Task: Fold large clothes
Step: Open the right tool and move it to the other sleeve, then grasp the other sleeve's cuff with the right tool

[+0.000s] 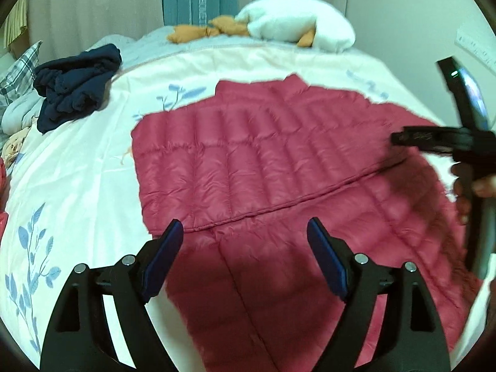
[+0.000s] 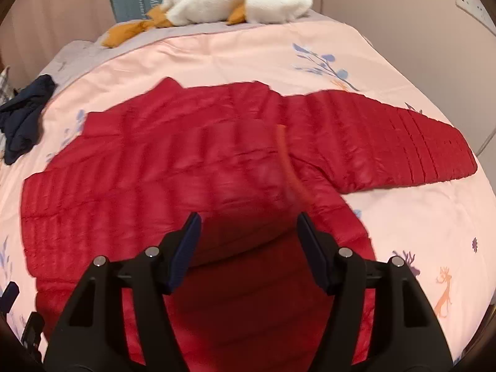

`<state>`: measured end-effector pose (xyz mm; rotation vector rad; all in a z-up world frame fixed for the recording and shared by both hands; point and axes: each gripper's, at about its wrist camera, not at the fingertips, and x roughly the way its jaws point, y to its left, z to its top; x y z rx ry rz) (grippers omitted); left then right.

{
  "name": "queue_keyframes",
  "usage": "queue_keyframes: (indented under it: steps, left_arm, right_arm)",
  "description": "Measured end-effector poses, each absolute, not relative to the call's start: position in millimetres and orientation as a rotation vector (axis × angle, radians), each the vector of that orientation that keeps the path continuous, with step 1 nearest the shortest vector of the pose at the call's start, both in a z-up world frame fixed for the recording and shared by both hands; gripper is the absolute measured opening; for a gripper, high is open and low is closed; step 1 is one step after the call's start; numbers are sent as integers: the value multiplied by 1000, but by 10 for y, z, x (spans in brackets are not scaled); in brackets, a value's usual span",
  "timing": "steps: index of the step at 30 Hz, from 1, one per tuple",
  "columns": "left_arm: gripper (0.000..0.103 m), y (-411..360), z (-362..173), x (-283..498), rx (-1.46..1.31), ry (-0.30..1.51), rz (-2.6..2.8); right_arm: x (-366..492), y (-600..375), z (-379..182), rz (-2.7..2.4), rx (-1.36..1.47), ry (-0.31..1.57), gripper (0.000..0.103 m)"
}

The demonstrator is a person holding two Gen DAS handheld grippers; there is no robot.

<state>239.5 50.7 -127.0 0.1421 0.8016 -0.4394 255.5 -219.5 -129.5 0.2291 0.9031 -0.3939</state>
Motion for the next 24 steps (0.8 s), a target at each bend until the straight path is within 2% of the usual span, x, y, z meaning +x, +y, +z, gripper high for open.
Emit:
queue_keyframes:
  steps: [9, 15, 17, 19, 24]
  left_arm:
    - [83, 771, -1090, 2060, 51, 766, -466]
    - [83, 866, -1023, 1947, -4, 785, -444]
    - [85, 861, -1003, 1913, -40, 793, -438]
    - [95, 846, -993, 1882, -78, 802, -428]
    - [96, 747, -936, 1766, -142, 806, -437]
  right_arm:
    - [2542, -1614, -1178, -287, 193, 890, 67]
    - [2328, -1693, -1065, -221, 258, 851, 73]
    - [2217, -1803, -1055, -207, 289, 845, 79]
    - [2080, -1961, -1049, -193, 328, 839, 86]
    - [1693, -2475, -1111, -151, 433, 859, 95]
